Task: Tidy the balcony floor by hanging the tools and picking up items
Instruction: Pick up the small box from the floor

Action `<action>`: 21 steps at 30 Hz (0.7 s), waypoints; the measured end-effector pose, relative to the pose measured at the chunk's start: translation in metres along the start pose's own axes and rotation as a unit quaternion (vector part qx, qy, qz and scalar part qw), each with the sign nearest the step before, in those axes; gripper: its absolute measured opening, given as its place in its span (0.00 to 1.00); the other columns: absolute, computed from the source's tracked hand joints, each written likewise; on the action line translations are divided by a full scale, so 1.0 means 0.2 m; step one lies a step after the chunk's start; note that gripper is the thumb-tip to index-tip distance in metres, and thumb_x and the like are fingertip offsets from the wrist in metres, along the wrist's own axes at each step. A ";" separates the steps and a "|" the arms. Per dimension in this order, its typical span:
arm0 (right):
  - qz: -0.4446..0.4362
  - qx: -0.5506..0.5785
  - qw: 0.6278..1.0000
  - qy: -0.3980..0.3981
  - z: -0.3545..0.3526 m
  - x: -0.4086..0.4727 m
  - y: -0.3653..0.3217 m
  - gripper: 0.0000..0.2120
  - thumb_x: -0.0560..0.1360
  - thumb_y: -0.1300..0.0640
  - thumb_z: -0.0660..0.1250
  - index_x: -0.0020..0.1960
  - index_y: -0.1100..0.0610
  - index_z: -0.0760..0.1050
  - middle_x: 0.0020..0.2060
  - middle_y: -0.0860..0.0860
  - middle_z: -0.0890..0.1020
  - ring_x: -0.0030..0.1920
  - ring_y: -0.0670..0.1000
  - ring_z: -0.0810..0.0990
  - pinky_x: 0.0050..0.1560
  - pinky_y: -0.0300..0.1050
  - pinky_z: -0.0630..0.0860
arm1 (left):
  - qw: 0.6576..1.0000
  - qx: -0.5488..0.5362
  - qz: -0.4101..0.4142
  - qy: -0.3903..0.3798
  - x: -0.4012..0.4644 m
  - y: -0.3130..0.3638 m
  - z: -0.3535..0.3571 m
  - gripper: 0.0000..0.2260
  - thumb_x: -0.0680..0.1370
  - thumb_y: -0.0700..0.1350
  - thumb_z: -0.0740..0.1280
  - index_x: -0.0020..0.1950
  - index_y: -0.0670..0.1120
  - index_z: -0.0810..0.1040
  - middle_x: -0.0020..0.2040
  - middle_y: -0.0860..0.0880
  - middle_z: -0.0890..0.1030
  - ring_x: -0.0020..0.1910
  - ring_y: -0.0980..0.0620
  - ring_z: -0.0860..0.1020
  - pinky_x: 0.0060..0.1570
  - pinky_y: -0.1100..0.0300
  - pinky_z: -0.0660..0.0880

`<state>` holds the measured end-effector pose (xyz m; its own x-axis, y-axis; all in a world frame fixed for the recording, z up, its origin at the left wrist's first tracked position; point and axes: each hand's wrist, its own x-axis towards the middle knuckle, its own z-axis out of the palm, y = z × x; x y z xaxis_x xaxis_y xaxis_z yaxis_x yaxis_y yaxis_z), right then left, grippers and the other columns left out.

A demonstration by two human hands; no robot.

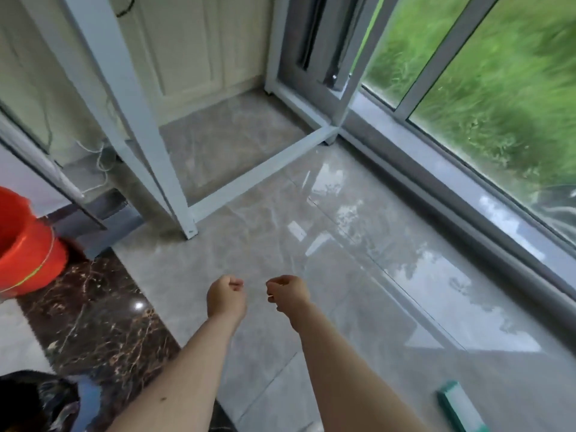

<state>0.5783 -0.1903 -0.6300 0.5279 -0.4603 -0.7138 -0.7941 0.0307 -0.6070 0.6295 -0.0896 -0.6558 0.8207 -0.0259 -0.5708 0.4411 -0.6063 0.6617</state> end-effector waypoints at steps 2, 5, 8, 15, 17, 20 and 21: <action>0.012 0.019 1.000 0.019 -0.22 0.00 0.10 0.07 0.75 0.62 0.61 0.40 0.56 0.75 0.39 0.56 0.77 0.43 0.52 0.75 0.41 0.44 0.69 | 1.000 0.013 0.015 -0.024 -0.08 0.09 0.19 0.09 0.76 0.35 0.63 0.53 0.37 0.80 0.53 0.38 0.82 0.52 0.42 0.80 0.46 0.62 0.69; 0.041 0.069 0.995 0.056 -0.55 0.01 0.27 0.10 0.75 0.63 0.62 0.37 0.56 0.75 0.39 0.57 0.77 0.41 0.53 0.75 0.34 0.41 0.68 | 0.997 0.031 0.039 -0.061 -0.19 0.23 0.49 0.10 0.76 0.34 0.63 0.54 0.37 0.80 0.53 0.38 0.82 0.52 0.42 0.80 0.46 0.62 0.69; 0.062 0.111 0.988 0.088 -0.84 0.02 0.44 0.09 0.76 0.62 0.62 0.50 0.63 0.80 0.40 0.56 0.77 0.42 0.54 0.75 0.36 0.43 0.68 | 0.993 0.041 0.057 -0.096 -0.32 0.34 0.78 0.10 0.76 0.34 0.61 0.54 0.37 0.79 0.53 0.39 0.82 0.51 0.43 0.79 0.47 0.61 0.70; 0.101 0.189 0.965 0.150 -1.44 0.01 0.88 0.10 0.77 0.61 0.62 0.53 0.61 0.79 0.43 0.56 0.78 0.45 0.54 0.76 0.33 0.38 0.66 | 0.974 0.093 0.103 -0.178 -0.69 0.51 1.48 0.07 0.76 0.34 0.62 0.50 0.39 0.79 0.52 0.39 0.82 0.51 0.42 0.79 0.48 0.59 0.72; 0.104 0.210 0.956 0.173 -1.59 -0.02 1.00 0.09 0.77 0.61 0.62 0.52 0.61 0.80 0.43 0.56 0.78 0.45 0.53 0.76 0.33 0.37 0.66 | 0.967 0.109 0.118 -0.199 -0.80 0.54 1.65 0.06 0.76 0.34 0.62 0.48 0.41 0.79 0.52 0.39 0.82 0.52 0.42 0.80 0.47 0.59 0.72; 0.124 0.239 0.939 0.212 -1.80 -0.08 1.19 0.09 0.76 0.62 0.62 0.50 0.61 0.81 0.41 0.56 0.79 0.45 0.53 0.77 0.35 0.38 0.67 | 0.954 0.136 0.140 -0.228 -0.97 0.58 1.87 0.08 0.77 0.35 0.62 0.52 0.38 0.80 0.53 0.39 0.82 0.53 0.42 0.80 0.51 0.58 0.73; 0.131 0.246 0.935 0.221 -1.85 -0.11 1.25 0.10 0.76 0.62 0.62 0.50 0.63 0.81 0.40 0.56 0.79 0.44 0.53 0.77 0.35 0.38 0.67 | 0.950 0.145 0.145 -0.234 -1.02 0.58 1.92 0.09 0.77 0.34 0.62 0.52 0.38 0.80 0.53 0.40 0.82 0.54 0.42 0.80 0.53 0.58 0.74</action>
<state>0.2574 -0.5001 -0.6366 0.0728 -0.6987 -0.7117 -0.5866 0.5472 -0.5971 0.3736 -0.4601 -0.6492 0.6110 -0.5350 -0.5835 0.0461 -0.7118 0.7009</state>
